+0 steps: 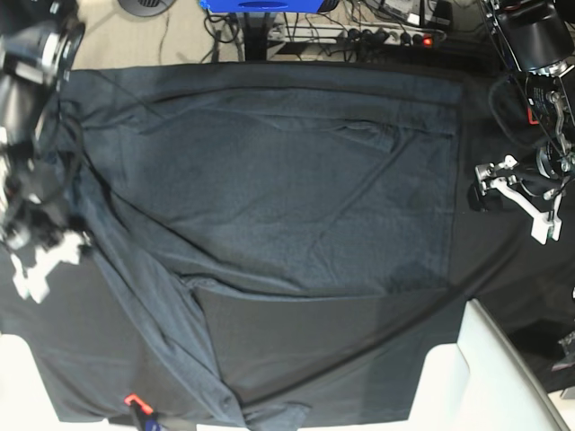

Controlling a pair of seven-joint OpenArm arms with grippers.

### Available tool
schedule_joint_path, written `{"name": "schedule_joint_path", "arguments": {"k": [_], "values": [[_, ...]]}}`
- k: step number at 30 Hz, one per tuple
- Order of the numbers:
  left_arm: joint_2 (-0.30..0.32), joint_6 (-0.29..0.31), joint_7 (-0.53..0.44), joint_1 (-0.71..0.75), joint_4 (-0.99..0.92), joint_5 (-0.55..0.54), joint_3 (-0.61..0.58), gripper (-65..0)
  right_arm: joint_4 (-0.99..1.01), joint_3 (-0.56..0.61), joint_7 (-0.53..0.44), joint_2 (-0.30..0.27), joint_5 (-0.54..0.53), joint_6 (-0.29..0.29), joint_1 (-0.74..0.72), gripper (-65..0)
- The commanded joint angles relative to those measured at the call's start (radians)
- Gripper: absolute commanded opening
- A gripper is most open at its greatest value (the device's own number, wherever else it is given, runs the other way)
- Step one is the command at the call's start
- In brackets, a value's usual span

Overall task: Fold the T-shirt properly
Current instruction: 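Lower the right gripper and pinch the shirt side near the sleeve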

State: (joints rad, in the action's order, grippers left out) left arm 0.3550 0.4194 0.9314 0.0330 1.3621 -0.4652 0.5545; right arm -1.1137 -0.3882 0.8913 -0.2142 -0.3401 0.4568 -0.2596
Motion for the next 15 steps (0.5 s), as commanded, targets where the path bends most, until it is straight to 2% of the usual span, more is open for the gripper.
{"name": "schedule_joint_path", "arguments": {"k": [1, 8, 15], "values": [[0.020, 0.002, -0.015, -0.011, 0.013, -0.008, 0.005, 0.0, 0.039, 0.016, -0.037, -0.026, 0.000, 0.000, -0.039, -27.3], [0.026, 0.002, -0.016, 0.008, 0.015, -0.002, 0.011, 0.0, 0.343, 0.039, -0.195, -0.031, 0.167, 0.000, -0.168, -26.9], [0.025, 0.002, -0.016, 0.006, 0.015, -0.002, 0.011, 0.0, 0.399, 0.044, -0.235, -0.026, 0.180, 0.000, -0.191, -27.3]]}}
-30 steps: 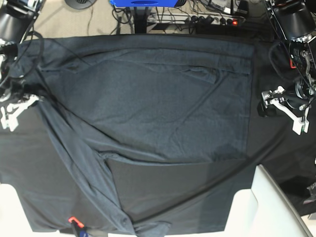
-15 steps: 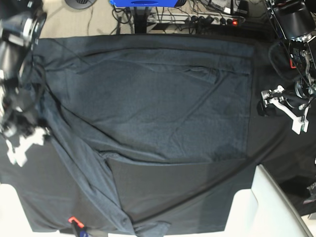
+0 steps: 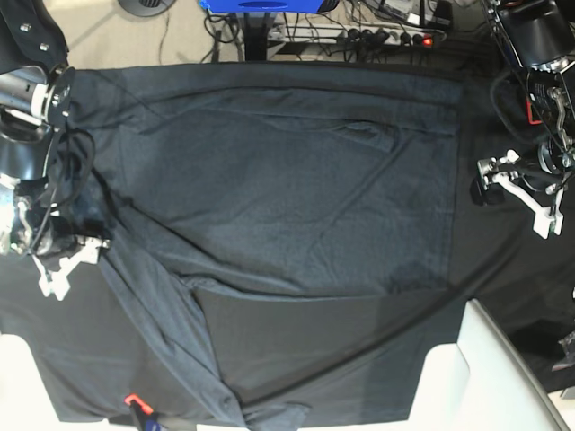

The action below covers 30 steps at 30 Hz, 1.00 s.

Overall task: Fold the T-shirt properly
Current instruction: 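Lower the right gripper and pinch the shirt side near the sleeve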

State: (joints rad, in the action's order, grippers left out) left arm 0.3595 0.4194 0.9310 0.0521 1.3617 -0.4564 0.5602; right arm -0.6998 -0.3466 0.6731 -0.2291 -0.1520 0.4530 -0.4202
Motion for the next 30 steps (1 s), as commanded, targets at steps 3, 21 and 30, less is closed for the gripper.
{"name": "schedule_joint_path", "arguments": {"k": [3, 21, 30], "values": [[0.020, 0.002, -0.016, -0.018, 0.015, -0.011, 0.002, 0.0, -0.013, 0.004, -0.036, 0.000, -0.007, 0.003, -0.029, -27.6], [0.026, 0.002, -0.011, -0.062, 0.015, -0.009, 0.001, 0.0, -0.156, 0.005, -0.029, -0.002, -0.005, -0.095, -0.004, -64.7], [0.028, 0.000, -0.014, -0.084, 0.012, -0.009, -0.041, 0.0, -0.254, 0.007, 0.046, 0.000, -0.004, -0.099, 0.008, -64.4]]}}
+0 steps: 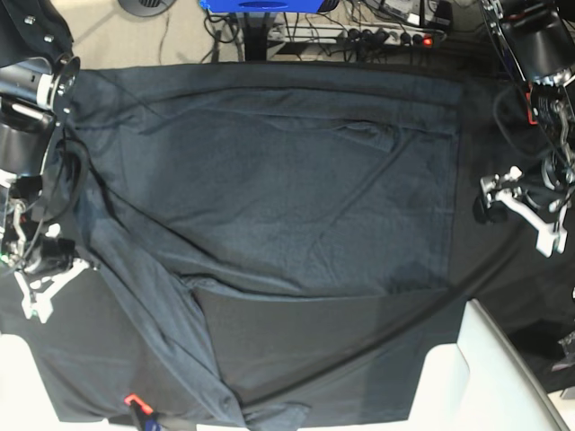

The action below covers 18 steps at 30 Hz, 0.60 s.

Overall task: Fold the T-shirt properly
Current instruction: 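Lower the right gripper and pinch the shirt side near the sleeve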

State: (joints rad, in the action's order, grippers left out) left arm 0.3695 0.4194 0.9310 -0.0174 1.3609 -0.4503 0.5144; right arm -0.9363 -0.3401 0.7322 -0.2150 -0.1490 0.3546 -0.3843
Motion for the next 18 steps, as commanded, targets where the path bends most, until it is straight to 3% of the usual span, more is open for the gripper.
{"name": "schedule_joint_path", "arguments": {"k": [1, 3, 7, 8, 18], "values": [[0.018, 0.000, -0.014, -0.014, 0.013, -0.015, -0.003, 0.0, -0.017, 0.000, -0.013, -0.014, -0.007, -0.021, -0.026, -63.9], [0.018, 0.000, -0.014, -0.014, 0.013, -0.015, -0.009, 0.0, -0.013, 0.014, -0.020, -0.014, -0.007, -0.062, -0.025, -57.9], [0.015, 0.000, -0.014, -0.016, 0.013, -0.015, -0.009, 0.0, 0.069, 0.068, -0.050, -0.016, -0.007, -0.067, -0.031, -23.9], [0.016, 0.000, -0.014, -0.016, 0.013, -0.015, -0.009, 0.0, 0.082, 0.068, -0.072, -0.016, -0.007, -0.067, -0.031, -20.0], [0.018, 0.000, -0.014, -0.013, 0.013, -0.015, 0.000, 0.0, 0.308, 0.069, -0.201, -0.027, -0.007, -0.067, -0.069, -38.1]]}}
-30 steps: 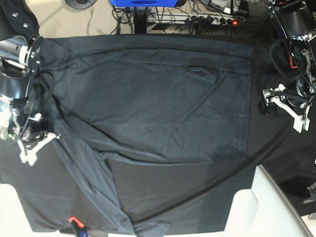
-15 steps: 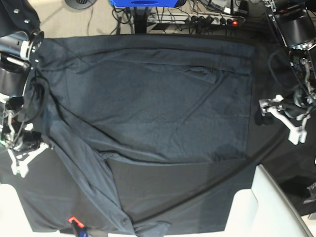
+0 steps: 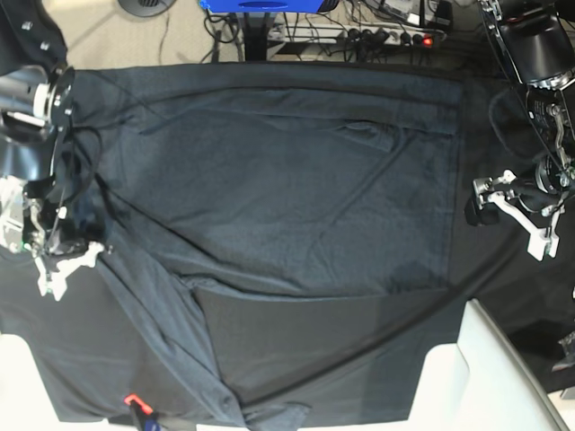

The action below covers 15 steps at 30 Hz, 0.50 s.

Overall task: Fold the T-shirt properly
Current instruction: 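Lower the right gripper and pinch the shirt side near the sleeve, then lower the left gripper and pinch the opposite shirt side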

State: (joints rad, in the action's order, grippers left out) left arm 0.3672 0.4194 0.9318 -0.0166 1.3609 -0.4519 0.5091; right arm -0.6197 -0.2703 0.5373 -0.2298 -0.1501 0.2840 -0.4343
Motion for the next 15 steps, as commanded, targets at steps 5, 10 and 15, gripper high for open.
{"name": "schedule_joint_path", "arguments": {"k": [5, 10, 15], "values": [[0.020, 0.000, -0.015, -0.013, 0.007, -0.014, 0.006, 0.0, -0.009, -0.004, -0.003, -0.016, -0.009, 0.004, -0.021, -60.5], [0.020, 0.000, -0.017, -0.024, -0.050, -0.014, 0.001, 0.0, -0.052, -0.008, 0.002, -0.015, -0.013, 0.004, -0.019, -64.7], [0.020, 0.000, -0.018, -0.058, -0.064, -0.012, -0.002, 0.0, -0.199, -0.008, 0.073, -0.007, -0.010, 0.001, 0.007, -64.7]]}}
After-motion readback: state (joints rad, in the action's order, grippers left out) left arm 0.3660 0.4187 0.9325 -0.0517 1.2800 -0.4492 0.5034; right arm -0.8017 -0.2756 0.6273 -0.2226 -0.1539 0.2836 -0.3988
